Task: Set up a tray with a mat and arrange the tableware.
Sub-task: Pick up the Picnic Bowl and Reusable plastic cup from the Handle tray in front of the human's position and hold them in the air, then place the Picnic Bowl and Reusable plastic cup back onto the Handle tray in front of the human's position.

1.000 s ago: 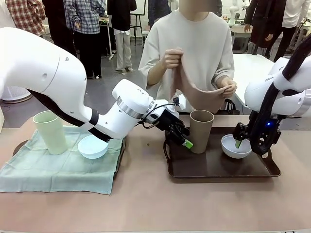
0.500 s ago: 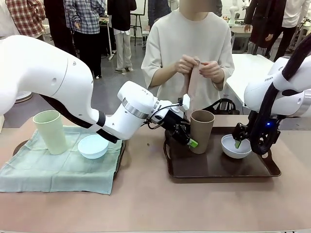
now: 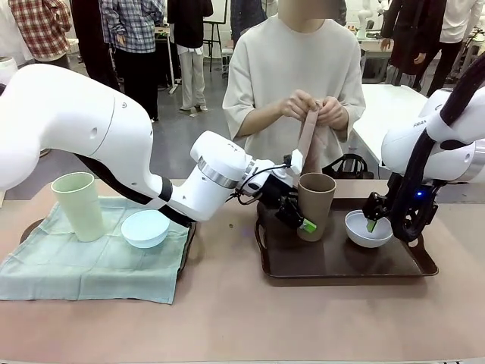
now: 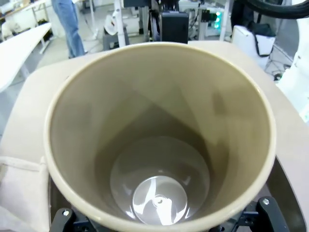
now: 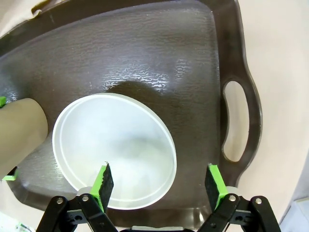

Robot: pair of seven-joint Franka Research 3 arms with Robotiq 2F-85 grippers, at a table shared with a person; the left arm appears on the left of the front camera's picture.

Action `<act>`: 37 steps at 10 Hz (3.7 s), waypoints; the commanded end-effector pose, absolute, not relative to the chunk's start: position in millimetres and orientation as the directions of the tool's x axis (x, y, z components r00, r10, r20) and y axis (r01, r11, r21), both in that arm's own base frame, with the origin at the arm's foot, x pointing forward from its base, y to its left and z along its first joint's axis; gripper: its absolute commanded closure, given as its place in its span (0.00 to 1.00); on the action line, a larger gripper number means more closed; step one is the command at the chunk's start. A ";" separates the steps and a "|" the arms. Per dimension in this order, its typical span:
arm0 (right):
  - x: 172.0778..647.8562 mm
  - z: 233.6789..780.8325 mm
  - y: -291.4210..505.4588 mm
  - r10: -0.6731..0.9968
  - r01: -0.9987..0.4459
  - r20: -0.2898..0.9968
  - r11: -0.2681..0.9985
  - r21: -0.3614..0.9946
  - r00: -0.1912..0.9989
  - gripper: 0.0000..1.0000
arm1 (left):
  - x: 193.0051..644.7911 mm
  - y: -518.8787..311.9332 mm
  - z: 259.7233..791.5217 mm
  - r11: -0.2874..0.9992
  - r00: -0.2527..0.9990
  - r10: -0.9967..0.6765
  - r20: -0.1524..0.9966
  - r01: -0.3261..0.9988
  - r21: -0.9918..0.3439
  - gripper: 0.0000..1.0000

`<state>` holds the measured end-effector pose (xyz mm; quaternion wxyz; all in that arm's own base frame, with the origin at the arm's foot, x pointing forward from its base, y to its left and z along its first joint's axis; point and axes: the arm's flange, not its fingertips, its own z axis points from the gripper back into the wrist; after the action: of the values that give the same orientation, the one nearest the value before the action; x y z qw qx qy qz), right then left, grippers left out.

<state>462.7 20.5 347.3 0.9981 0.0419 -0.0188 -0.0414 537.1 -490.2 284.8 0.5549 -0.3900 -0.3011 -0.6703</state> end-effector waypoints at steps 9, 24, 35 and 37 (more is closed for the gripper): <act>460.7 340.1 20.0 -0.038 0.031 0.066 0.995 0.100 0.997 1.00 | 540.3 -494.9 277.9 -0.195 -0.110 -0.438 0.892 0.980 0.025 1.00; 309.4 569.7 14.5 -0.126 0.105 0.303 0.991 0.084 0.945 1.00 | 425.1 -434.6 476.2 -0.045 -0.142 -0.500 0.854 0.989 0.138 1.00; 301.9 580.0 12.5 -0.111 0.089 0.314 0.992 0.085 0.943 1.00 | 440.8 -443.5 475.8 -0.084 -0.147 -0.485 0.862 0.989 0.121 1.00; 301.9 580.0 12.5 -0.111 0.089 0.314 0.992 0.085 0.943 1.00 | 440.8 -443.5 475.8 -0.084 -0.147 -0.485 0.862 0.989 0.121 1.00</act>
<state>300.4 14.2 581.0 0.9857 0.0341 -0.1575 -0.0484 441.5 -444.5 474.2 0.5694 -0.3314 -0.3746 -0.6524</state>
